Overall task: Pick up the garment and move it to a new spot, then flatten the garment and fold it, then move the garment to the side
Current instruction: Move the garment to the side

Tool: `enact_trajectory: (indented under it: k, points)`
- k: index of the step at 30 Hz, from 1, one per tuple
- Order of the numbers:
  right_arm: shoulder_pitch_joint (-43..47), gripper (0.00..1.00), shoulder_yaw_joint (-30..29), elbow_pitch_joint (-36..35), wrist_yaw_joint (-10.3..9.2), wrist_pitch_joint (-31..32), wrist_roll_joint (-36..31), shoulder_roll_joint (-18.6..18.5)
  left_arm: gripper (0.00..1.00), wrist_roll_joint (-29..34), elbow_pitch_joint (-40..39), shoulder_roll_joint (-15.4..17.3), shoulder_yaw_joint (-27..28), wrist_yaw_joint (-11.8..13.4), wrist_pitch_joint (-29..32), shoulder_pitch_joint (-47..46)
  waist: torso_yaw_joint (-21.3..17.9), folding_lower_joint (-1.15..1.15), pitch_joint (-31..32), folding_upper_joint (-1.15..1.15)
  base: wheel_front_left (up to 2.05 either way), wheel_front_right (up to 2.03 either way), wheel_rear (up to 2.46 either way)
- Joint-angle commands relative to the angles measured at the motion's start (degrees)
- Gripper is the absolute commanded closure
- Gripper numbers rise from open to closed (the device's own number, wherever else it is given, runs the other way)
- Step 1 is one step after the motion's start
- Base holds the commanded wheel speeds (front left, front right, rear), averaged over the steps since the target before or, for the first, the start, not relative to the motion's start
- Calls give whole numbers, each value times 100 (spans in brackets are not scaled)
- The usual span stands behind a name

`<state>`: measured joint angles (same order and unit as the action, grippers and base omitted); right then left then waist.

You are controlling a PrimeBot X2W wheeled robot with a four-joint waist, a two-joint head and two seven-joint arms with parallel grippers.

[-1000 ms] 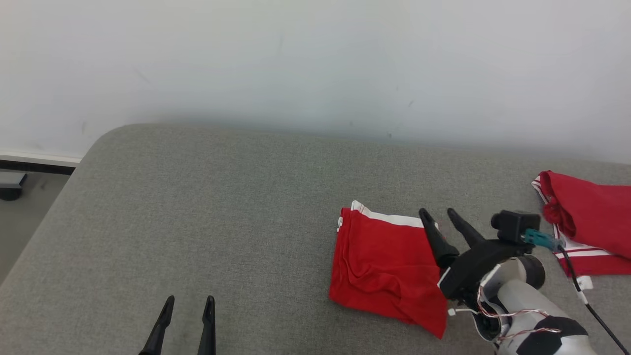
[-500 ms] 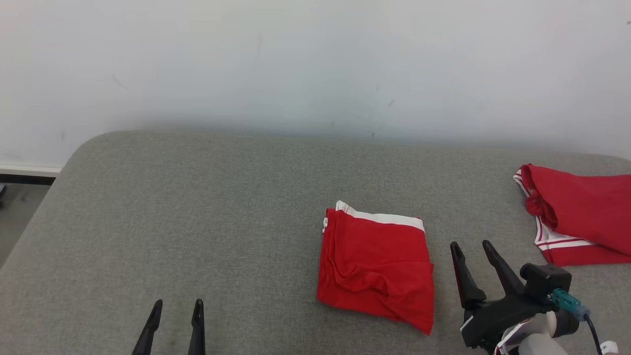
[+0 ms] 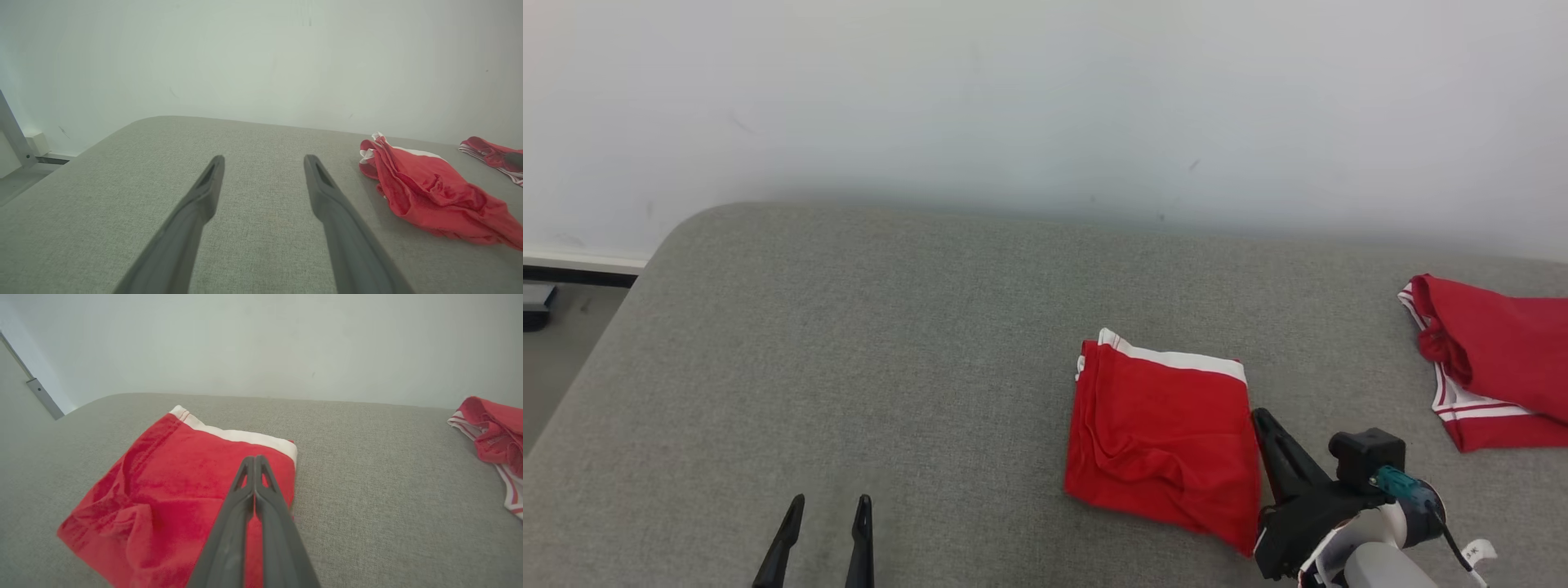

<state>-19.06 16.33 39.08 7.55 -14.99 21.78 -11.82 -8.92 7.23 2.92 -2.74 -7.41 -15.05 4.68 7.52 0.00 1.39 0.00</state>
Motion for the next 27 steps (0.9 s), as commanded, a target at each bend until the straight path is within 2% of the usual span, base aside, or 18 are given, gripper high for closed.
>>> enact_trajectory:
  k: [1,8,14,21,27]
  points:
    - [-83,100,63,85,-11,-23,-40,3,0,44,19,-5,-3,-1,-16,-17,68,0,-38,0,0,0,0]
    - [-455,100,478,849,-11,-23,-69,94,0,32,64,-6,-71,-6,-16,-110,311,0,-143,0,0,0,0]
    - [-534,100,657,1189,-11,-24,53,374,0,42,85,-6,-119,-1,-16,-132,453,0,-179,0,0,0,0]
    - [-406,100,948,1094,-11,-23,162,768,0,35,93,-5,-147,-2,-16,-174,545,0,-227,0,0,0,0]
    - [-307,100,1329,912,-11,-23,253,881,0,41,105,-6,-136,-2,-16,-184,546,0,-215,0,0,0,0]
